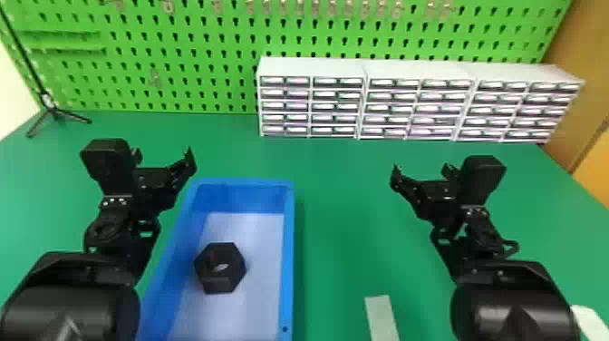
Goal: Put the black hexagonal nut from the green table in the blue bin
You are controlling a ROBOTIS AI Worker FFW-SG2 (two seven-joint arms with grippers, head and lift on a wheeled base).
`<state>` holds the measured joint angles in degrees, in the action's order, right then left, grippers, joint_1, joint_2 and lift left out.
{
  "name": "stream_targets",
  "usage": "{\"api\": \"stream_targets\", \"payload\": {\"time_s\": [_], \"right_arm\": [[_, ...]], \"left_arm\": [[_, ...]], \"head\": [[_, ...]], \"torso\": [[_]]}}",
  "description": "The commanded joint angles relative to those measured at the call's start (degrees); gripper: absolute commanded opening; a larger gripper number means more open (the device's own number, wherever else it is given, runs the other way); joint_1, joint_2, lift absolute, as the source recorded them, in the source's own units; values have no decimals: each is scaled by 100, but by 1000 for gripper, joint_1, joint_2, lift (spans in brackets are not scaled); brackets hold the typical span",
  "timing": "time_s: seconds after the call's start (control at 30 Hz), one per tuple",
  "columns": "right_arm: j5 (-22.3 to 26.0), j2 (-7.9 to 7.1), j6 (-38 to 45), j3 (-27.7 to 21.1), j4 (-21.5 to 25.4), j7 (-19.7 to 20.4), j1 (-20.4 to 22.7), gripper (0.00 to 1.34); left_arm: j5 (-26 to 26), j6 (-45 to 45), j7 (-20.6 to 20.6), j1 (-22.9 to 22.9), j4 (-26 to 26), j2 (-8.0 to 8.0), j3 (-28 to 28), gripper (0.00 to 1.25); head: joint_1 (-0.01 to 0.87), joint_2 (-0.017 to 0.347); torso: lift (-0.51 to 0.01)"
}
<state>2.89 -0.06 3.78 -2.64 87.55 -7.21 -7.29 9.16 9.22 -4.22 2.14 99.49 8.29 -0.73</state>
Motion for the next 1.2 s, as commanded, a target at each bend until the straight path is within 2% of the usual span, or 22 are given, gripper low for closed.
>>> {"api": "stream_targets", "payload": {"time_s": [0.0,0.33,1.17], "right_arm": [[-43,-11,-53,9,17,0,9,1190],[-201,-20,-88,53,52,0,0,1190],[-201,-20,-79,18,52,0,9,1190]], "left_arm": [[7,1,0,-3,0,-2,2,953],[7,1,0,-3,0,-2,-6,953],[7,10,0,-3,27,-2,20,953]], "head": [[683,28],[683,28],[683,28]], "torso": [[-96],[-96],[-96]]}}
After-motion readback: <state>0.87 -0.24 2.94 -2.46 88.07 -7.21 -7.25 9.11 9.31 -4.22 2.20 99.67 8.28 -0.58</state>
